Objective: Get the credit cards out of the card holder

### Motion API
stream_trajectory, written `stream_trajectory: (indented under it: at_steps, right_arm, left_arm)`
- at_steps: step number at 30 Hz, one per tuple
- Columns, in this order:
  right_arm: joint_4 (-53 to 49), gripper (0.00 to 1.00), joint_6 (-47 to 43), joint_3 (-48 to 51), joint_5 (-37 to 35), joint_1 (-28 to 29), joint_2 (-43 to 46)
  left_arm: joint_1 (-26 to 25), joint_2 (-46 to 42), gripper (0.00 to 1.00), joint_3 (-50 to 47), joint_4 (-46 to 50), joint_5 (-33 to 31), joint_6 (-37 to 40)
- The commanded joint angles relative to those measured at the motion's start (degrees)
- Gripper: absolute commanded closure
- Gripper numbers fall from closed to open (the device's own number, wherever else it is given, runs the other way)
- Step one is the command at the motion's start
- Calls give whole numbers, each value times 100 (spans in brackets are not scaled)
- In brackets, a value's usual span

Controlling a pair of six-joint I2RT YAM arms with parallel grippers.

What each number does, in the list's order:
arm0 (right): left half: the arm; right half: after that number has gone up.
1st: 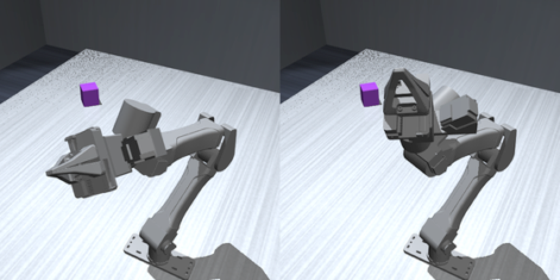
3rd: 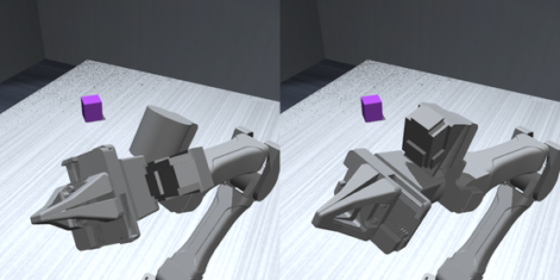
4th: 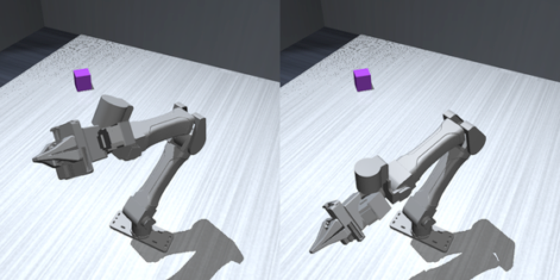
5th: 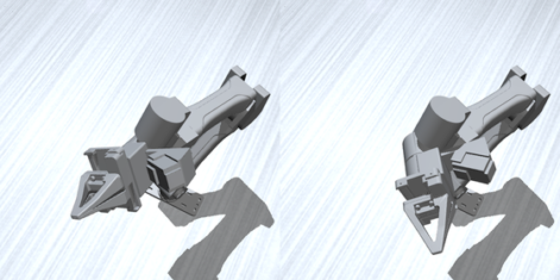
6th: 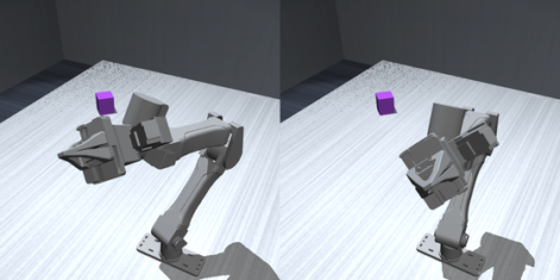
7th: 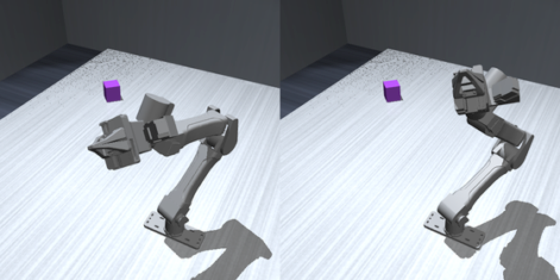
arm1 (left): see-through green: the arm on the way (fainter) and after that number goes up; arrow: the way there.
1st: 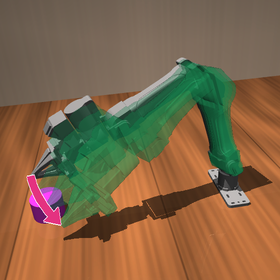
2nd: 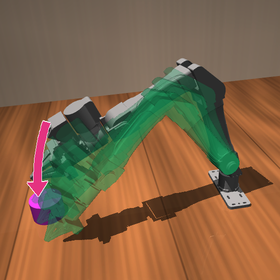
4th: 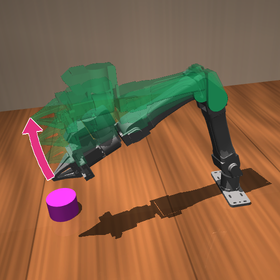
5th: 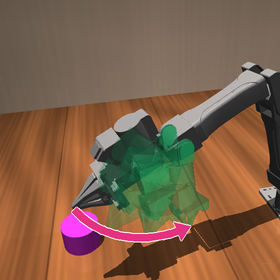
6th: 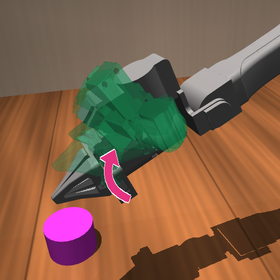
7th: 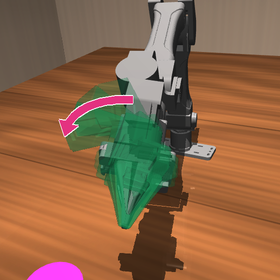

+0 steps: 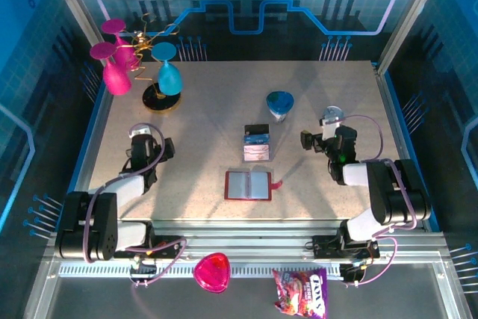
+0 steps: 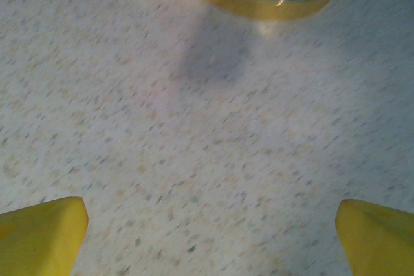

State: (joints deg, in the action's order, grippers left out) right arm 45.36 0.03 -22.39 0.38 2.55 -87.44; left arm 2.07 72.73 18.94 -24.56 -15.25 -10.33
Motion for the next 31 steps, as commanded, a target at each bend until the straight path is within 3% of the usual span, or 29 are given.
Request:
stream_trajectory:
  at_steps: [1, 3, 7, 11, 13, 17, 19, 31]
  right_arm:
    - [655, 0, 61, 51, -160, -65, -31]
    - [702, 0, 62, 18, -193, -53, -76]
    - [624, 0, 54, 11, -286, -21, -58]
    - [615, 0, 29, 5, -284, -8, -63]
    - [540, 0, -28, -45, -152, 6, -71]
    - [508, 0, -59, -63, -81, 15, -80]
    - [507, 0, -62, -68, -83, 13, -80]
    - [630, 0, -22, 9, -146, -11, -69]
  left_arm:
    - [87, 240, 1, -182, -2222, 637, 196]
    - [99, 363, 1, -78, -2211, 699, 325]
    - [224, 991, 1, -243, -3278, 1002, 408]
    - [224, 1159, 1, -211, -3323, 1493, 571]
    - [223, 1743, 1, -296, -4199, 1648, 647]
    - [209, 1667, 1, -7, -3529, 1763, 704]
    - [-4, 1592, 1, 226, -2932, 1460, 880]
    - [-92, 1620, 1, 314, -2817, 1541, 999]
